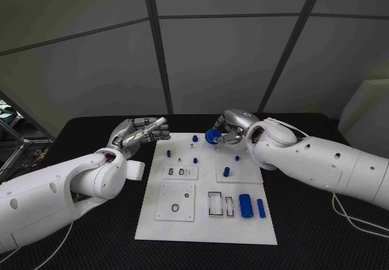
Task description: Assemble the parts on the task board
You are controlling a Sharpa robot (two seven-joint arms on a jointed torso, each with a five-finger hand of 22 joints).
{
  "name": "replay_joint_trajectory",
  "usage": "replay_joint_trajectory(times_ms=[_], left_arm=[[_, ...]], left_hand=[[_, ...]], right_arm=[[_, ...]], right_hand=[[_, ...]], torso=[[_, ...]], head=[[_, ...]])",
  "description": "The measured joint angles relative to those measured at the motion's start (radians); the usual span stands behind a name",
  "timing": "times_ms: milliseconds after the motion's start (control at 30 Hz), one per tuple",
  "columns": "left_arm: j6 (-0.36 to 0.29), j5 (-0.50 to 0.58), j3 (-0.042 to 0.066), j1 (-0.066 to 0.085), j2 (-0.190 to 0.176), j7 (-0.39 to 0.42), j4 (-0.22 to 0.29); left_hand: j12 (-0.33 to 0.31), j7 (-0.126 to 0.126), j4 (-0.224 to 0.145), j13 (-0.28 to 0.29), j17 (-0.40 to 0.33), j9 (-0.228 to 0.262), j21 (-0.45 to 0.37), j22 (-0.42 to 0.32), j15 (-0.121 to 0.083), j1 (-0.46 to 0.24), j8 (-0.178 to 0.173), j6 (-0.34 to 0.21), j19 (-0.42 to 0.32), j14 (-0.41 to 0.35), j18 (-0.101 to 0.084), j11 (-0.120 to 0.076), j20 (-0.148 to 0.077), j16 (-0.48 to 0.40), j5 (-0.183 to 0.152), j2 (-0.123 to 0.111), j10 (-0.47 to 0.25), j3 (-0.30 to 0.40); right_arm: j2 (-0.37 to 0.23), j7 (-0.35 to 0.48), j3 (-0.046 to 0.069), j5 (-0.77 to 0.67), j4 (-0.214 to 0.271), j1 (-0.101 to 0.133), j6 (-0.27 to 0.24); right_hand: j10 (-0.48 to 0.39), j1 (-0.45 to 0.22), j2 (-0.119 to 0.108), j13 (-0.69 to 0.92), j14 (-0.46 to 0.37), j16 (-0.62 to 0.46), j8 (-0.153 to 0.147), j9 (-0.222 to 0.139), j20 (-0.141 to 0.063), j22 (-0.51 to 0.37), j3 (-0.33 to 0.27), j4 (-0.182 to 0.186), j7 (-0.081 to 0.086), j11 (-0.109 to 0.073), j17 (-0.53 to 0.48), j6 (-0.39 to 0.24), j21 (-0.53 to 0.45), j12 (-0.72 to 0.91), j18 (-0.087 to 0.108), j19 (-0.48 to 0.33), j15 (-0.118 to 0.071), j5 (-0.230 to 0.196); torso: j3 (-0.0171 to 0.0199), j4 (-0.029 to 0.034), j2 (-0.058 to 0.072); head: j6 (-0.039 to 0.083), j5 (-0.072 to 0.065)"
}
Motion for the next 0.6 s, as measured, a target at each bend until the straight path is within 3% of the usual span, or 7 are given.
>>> replay_joint_trajectory(times_ms=[100, 333, 600], left_arm=[[0.0, 0.0, 0.0, 0.0, 0.0, 0.0, 0.0], [0.0, 0.0, 0.0, 0.0, 0.003, 0.0, 0.0], [0.0, 0.0, 0.0, 0.0, 0.004, 0.0, 0.0]], left_hand=[[0.0, 0.0, 0.0, 0.0, 0.0, 0.0, 0.0, 0.0, 0.0, 0.0, 0.0, 0.0, 0.0, 0.0, 0.0, 0.0, 0.0, 0.0, 0.0, 0.0, 0.0, 0.0], [0.0, 0.0, 0.0, 0.0, 0.001, 0.0, 0.0, 0.0, 0.0, 0.0, 0.0, 0.0, 0.0, 0.0, 0.0, 0.0, 0.0, 0.0, 0.0, 0.0, 0.0, 0.0], [0.0, 0.0, 0.0, 0.0, 0.001, 0.0, 0.0, -0.001, 0.0, 0.0, 0.0, 0.0, 0.0, 0.0, 0.0, 0.0, 0.0, 0.0, 0.0, 0.0, 0.0, 0.0]], right_arm=[[0.03, -0.003, -0.003, -0.027, -0.004, 0.001, -0.01], [0.106, -0.011, -0.032, -0.071, -0.048, 0.0, -0.018], [0.159, -0.013, -0.045, -0.091, -0.098, -0.004, -0.012]], right_hand=[[0.0, 0.0, 0.0, 0.0, 0.0, 0.0, -0.002, 0.0, 0.0, 0.0, 0.003, -0.003, 0.0, 0.0, 0.0, 0.0, 0.0, 0.0, 0.0, 0.0, 0.0, 0.0], [0.0, -0.001, -0.001, 0.0, 0.0, 0.0, -0.006, 0.0, 0.0, 0.0, 0.003, -0.003, 0.0, 0.0, 0.0, 0.0, 0.0, 0.0, 0.0, 0.0, 0.0, 0.0], [0.0, -0.005, -0.005, 0.0, 0.0, 0.0, -0.004, 0.001, 0.0, 0.0, 0.003, -0.003, -0.001, 0.0, 0.001, 0.001, 0.0, 0.0, 0.0, 0.0, 0.0, 0.0]], torso=[[-0.0001, 0.0006, 0.0], [-0.0006, 0.0024, 0.002], [-0.0007, 0.0026, 0.002]], head=[[0.0, 0.002], [-0.002, 0.004], [-0.004, 0.008]])
